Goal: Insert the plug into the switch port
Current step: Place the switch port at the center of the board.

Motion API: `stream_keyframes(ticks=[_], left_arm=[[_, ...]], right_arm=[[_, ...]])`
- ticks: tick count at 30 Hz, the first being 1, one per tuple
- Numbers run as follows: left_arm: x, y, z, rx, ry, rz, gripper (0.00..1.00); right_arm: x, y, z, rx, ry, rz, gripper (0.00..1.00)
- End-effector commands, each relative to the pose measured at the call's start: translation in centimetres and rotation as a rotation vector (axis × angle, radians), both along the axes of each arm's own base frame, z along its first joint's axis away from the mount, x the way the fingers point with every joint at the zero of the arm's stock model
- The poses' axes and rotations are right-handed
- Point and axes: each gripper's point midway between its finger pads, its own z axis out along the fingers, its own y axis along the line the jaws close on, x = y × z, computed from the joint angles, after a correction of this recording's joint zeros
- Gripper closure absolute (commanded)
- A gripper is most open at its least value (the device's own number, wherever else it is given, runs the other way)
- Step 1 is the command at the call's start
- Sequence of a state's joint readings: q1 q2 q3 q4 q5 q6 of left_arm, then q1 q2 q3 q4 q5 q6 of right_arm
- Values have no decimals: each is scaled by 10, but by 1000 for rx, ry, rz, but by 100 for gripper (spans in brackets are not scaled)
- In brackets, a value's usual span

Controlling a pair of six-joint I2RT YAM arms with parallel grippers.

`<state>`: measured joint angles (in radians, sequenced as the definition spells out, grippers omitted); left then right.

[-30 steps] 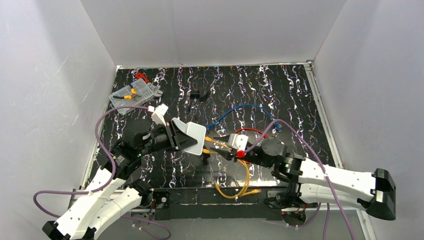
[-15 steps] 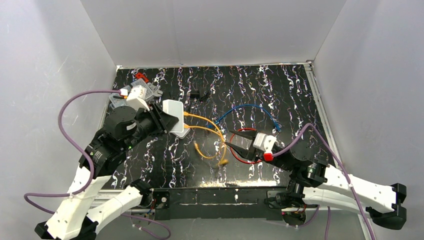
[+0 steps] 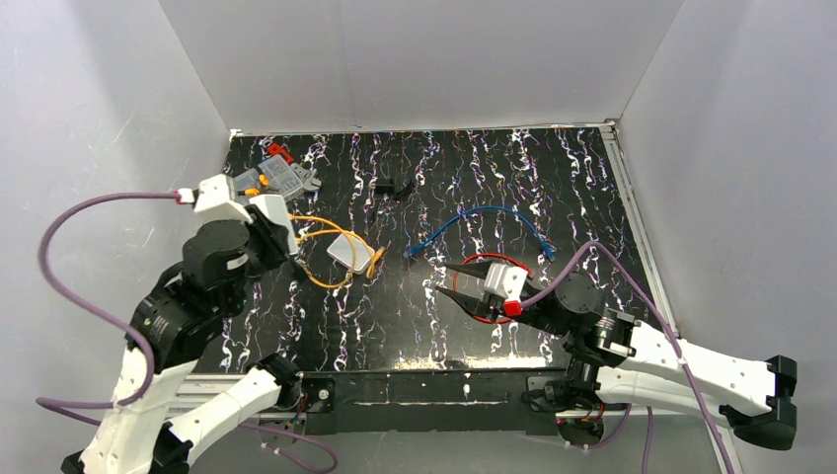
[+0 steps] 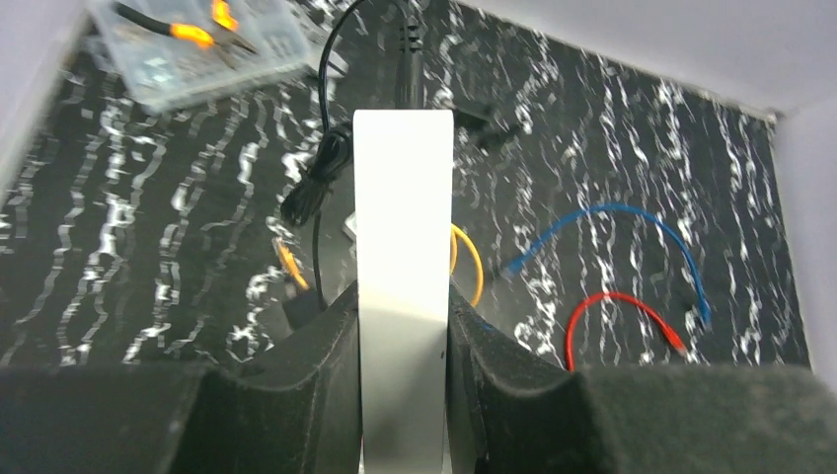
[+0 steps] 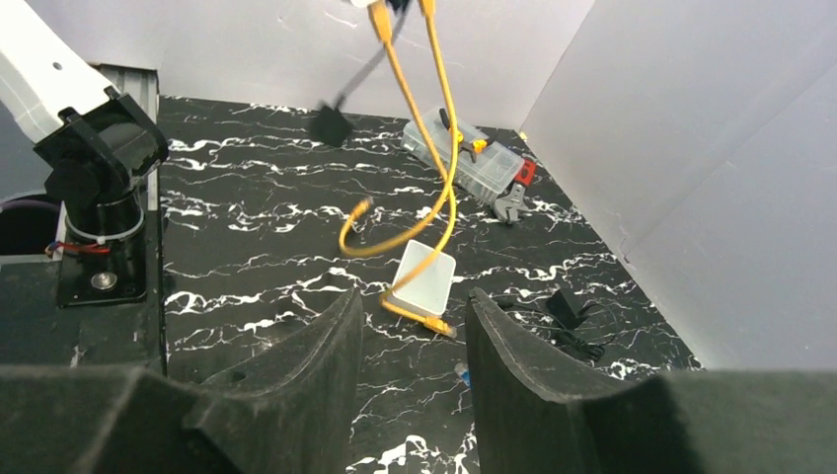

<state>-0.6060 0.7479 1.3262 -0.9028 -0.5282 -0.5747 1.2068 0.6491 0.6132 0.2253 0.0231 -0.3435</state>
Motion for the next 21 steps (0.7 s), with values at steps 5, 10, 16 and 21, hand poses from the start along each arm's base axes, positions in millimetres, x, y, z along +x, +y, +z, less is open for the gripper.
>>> stream_keyframes(ticks=[5, 10, 16, 21], left_arm=[[-32, 86, 31, 123, -82, 333, 100], [-42, 107, 26, 180, -74, 419, 100], [-33, 99, 2, 201, -9, 426, 100], [-17, 81, -30, 211, 81, 427, 100]], right_arm=[[-10, 11, 22, 50, -7, 70, 51], [-12, 16, 21, 41, -1, 90, 51], [-13, 19, 15, 30, 10, 98, 52], [-16, 20, 10, 27, 23, 114, 52]])
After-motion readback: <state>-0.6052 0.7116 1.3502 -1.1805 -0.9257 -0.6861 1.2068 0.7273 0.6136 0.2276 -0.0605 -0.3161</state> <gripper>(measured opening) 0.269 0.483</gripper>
